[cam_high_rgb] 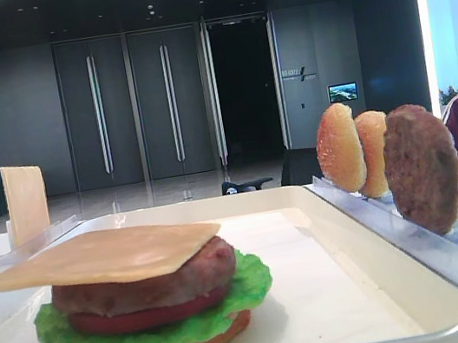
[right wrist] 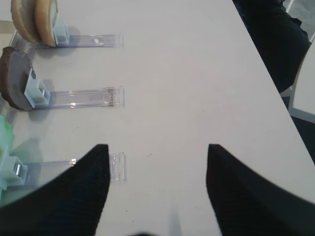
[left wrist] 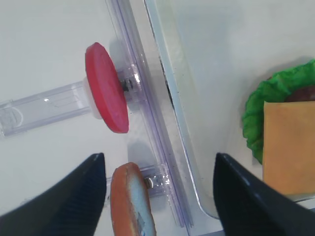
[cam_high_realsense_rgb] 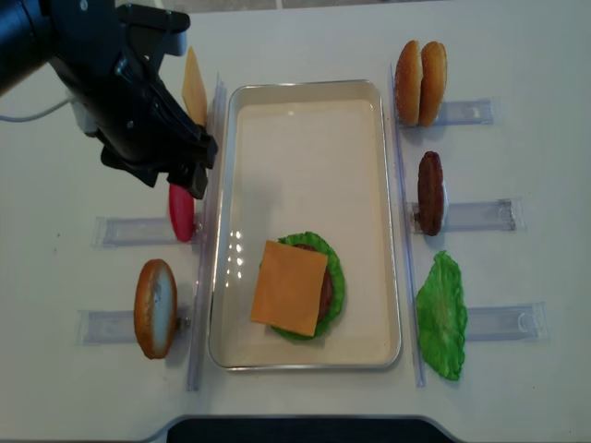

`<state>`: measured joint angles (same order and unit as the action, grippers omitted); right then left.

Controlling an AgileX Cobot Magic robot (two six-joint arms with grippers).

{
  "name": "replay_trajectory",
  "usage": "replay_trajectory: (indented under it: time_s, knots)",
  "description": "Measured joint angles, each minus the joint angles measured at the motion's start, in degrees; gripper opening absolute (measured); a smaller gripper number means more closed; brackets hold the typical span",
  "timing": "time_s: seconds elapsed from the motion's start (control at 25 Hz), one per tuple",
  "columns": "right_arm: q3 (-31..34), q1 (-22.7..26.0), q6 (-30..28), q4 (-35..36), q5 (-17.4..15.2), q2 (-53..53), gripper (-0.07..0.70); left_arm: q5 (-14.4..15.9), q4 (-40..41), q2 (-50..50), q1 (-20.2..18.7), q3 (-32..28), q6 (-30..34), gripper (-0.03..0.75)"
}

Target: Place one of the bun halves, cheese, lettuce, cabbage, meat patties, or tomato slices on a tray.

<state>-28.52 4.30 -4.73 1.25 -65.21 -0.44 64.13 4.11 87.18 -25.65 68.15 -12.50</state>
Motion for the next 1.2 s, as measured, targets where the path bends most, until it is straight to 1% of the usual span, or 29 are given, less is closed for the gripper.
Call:
replay_trajectory:
  time_s: [0.44,0.8,1.2]
  knots:
    - [0.0,0.0,0.0,0.0,0.0,0.0,0.44,0.05,0.0,0.0,0.0,0.0,0.0,0.498]
    - [0.0,0.0,0.0,0.0,0.0,0.0,0.44,1.27,0.0,0.0,0.0,0.0,0.0,0.497]
    - [0.0,0.0,0.0,0.0,0.0,0.0,0.44,1.71,0.02,0.0,0.0,0.0,0.0,0.497]
